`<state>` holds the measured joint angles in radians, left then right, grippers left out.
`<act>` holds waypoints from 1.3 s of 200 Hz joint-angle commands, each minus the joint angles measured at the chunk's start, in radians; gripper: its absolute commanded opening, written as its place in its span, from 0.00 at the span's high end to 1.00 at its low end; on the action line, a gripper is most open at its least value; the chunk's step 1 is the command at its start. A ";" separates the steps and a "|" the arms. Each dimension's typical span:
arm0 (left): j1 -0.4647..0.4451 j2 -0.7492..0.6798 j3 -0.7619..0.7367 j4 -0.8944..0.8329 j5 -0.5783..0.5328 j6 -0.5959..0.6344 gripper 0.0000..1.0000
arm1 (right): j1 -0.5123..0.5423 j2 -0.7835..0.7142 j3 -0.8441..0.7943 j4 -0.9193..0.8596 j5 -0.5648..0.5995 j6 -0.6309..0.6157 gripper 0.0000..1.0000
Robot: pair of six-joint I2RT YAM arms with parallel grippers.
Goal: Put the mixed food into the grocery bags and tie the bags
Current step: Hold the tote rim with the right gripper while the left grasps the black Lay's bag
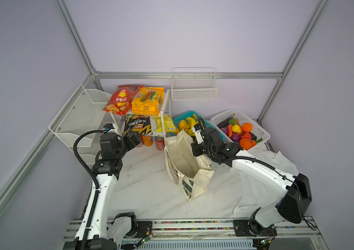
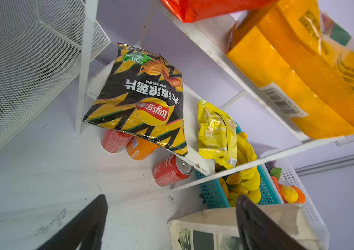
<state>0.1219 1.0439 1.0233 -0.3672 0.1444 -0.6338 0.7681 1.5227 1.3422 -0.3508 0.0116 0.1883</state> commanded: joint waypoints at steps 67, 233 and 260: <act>0.059 0.186 0.008 0.232 -0.012 -0.205 0.21 | -0.006 -0.008 0.020 0.108 -0.059 -0.058 0.90; 0.064 0.470 0.064 0.290 -0.144 -0.219 0.28 | -0.011 -0.015 -0.013 0.139 -0.065 -0.084 0.90; 0.064 0.479 0.064 0.310 -0.138 -0.219 0.30 | -0.012 -0.015 -0.032 0.148 -0.071 -0.081 0.90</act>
<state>0.1669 1.5269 1.0233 -0.0990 0.0322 -0.8280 0.7628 1.5227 1.3346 -0.2478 -0.0475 0.1173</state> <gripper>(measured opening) 0.699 0.102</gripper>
